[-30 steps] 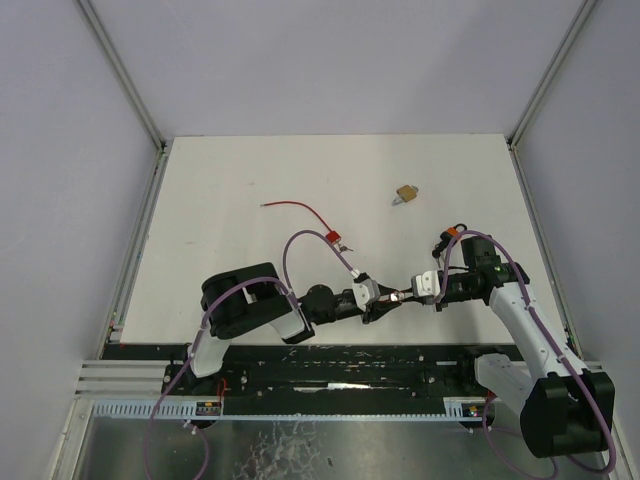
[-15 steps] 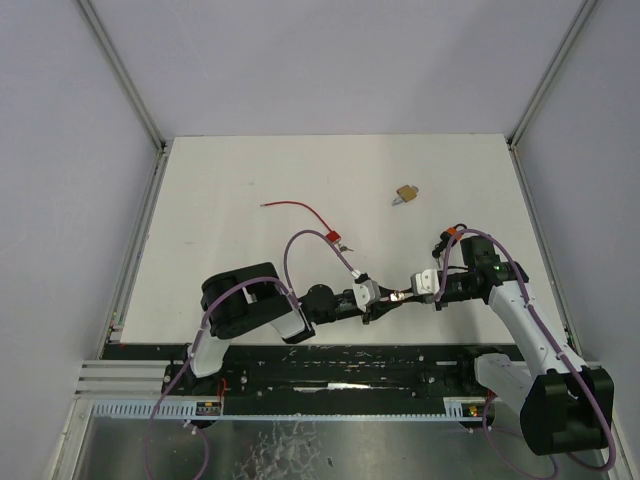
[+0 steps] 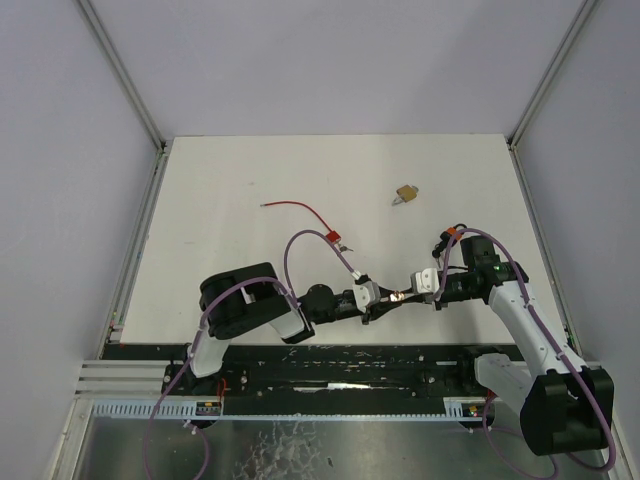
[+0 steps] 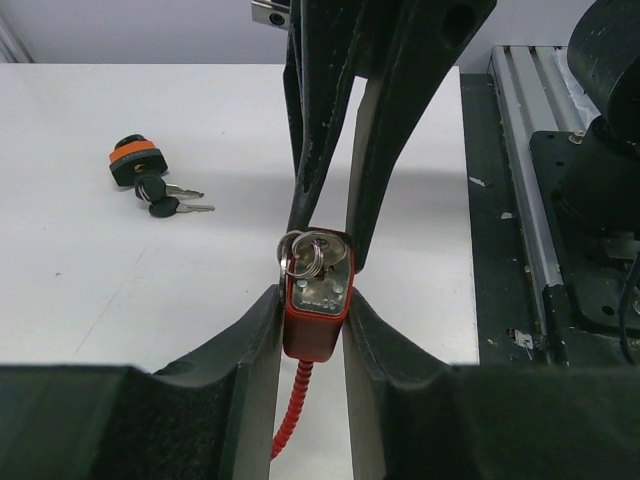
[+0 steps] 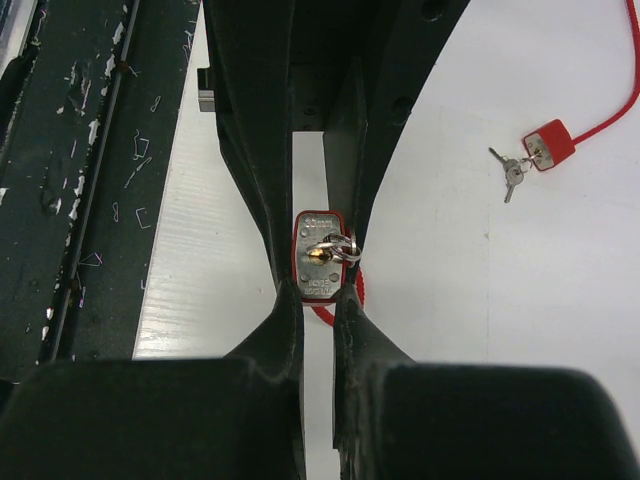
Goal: Lock with the key
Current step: Lock the lock.
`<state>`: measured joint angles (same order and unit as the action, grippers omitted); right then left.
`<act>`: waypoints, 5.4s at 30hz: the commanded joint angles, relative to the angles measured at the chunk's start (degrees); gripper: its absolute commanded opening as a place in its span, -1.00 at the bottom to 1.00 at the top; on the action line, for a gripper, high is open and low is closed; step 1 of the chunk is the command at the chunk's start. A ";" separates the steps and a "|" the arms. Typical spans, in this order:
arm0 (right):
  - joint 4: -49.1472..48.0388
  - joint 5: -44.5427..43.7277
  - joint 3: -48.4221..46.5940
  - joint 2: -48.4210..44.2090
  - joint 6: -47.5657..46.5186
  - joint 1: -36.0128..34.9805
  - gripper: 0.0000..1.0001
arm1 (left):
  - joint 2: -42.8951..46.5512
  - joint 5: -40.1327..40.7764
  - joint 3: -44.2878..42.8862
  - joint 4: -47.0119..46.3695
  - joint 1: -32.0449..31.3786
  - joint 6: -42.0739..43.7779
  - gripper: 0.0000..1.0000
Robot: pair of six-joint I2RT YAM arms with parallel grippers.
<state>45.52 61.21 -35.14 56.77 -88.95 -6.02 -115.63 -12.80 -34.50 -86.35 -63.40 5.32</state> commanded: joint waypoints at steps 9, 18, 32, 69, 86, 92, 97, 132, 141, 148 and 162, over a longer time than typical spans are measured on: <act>0.31 1.78 -0.89 -3.01 1.41 -0.05 -0.40 | 3.78 -1.49 2.04 2.32 -0.22 3.30 -1.00; 2.39 2.34 -1.67 -6.19 1.40 0.75 0.04 | 4.60 -1.96 2.75 4.02 0.69 3.12 -1.00; 7.68 6.42 -2.95 -5.87 -1.46 1.19 0.15 | 5.58 -4.58 1.81 7.55 1.74 1.72 -1.00; 4.10 3.50 -5.09 -11.15 10.90 2.07 0.89 | 7.42 -8.45 1.55 12.13 2.80 -0.46 -0.99; 6.32 7.19 -6.01 -10.86 6.70 2.09 0.86 | 8.30 -10.74 1.47 13.73 3.30 -0.44 -1.00; 4.14 6.77 -5.12 -12.55 10.12 2.07 0.87 | 8.14 -11.25 1.37 14.06 3.29 -0.63 -0.99; 3.99 6.13 -5.90 -11.91 10.83 2.07 1.00 | 8.29 -11.82 1.15 15.56 3.28 -0.40 -0.99; 0.17 -0.69 1.09 -3.86 -3.34 -4.42 0.17 | 7.49 -15.16 -2.06 21.47 3.34 -0.47 -0.99; -1.31 -0.54 1.38 -3.42 -2.53 -6.06 0.04 | 7.00 -15.55 -2.68 22.00 3.39 -0.54 -0.99; -1.16 0.08 2.07 -4.59 -2.18 -6.26 -0.10 | 6.90 -15.50 -2.75 21.87 3.44 -0.70 -0.99; -0.27 0.34 1.24 -6.26 1.04 -6.27 -0.14 | 7.02 -14.46 -2.14 21.43 3.44 -0.47 -1.00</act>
<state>44.45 60.07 -32.80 51.68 -90.48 -11.73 -108.55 -27.27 -36.53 -64.58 -60.31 5.78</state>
